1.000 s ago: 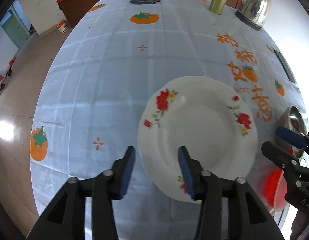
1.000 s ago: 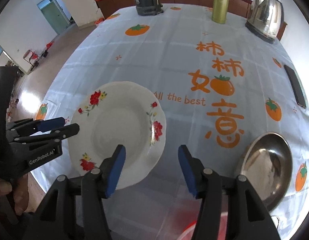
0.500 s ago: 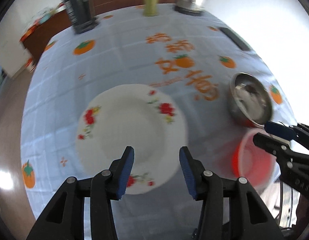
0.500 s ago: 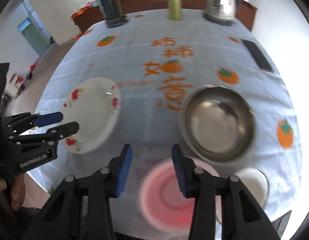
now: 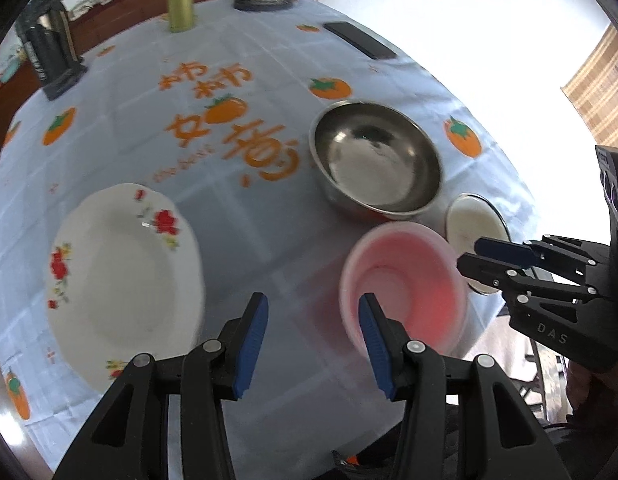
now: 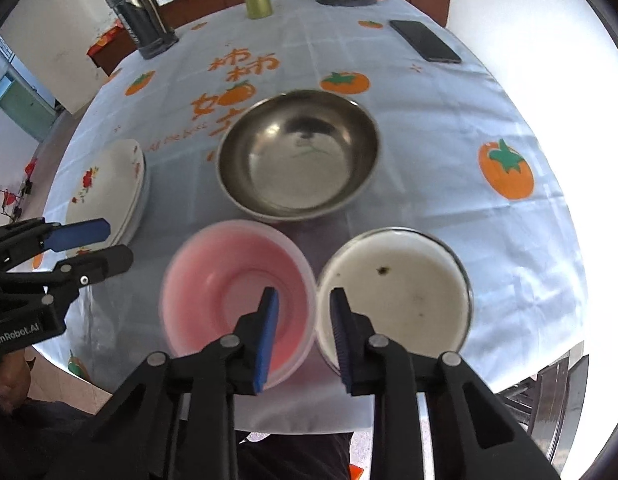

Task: Organize plates and bowls
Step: 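Move both tools over to the pink plastic bowl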

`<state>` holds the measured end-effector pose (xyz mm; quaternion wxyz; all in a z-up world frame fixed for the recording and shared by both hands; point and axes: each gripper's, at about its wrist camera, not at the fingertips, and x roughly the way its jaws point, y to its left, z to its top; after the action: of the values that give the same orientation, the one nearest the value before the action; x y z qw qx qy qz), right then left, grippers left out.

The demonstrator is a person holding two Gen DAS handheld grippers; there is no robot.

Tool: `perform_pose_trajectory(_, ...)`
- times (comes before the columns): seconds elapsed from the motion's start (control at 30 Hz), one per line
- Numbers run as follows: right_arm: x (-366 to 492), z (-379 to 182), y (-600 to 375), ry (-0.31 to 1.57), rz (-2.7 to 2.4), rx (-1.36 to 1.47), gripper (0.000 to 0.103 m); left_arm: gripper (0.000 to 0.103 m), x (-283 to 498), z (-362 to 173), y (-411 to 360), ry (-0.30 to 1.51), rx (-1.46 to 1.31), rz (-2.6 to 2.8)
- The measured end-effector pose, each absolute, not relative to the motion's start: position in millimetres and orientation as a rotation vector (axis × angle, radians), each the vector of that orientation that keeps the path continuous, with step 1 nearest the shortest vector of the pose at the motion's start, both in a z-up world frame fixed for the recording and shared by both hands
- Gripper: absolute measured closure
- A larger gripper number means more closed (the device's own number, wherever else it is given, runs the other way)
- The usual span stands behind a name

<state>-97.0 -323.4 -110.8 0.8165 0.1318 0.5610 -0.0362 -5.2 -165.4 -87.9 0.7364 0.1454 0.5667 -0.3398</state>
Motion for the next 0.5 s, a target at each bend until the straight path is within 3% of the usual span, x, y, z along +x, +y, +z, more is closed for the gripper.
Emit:
perform_pose_trajectory(0.23,-103.2,-117.3,-329.9,1.211,-0.064,0.29,0.077,0.053,-14.9,-102.7,-180.8,1.307,0.351,-0.774)
perform_pose_trajectory(0.5,-100.6,-126.6,-326.8,1.23,-0.036,0.277,0.086,0.055,-16.5,-118.8,-186.2,1.385,0.363,-0.781)
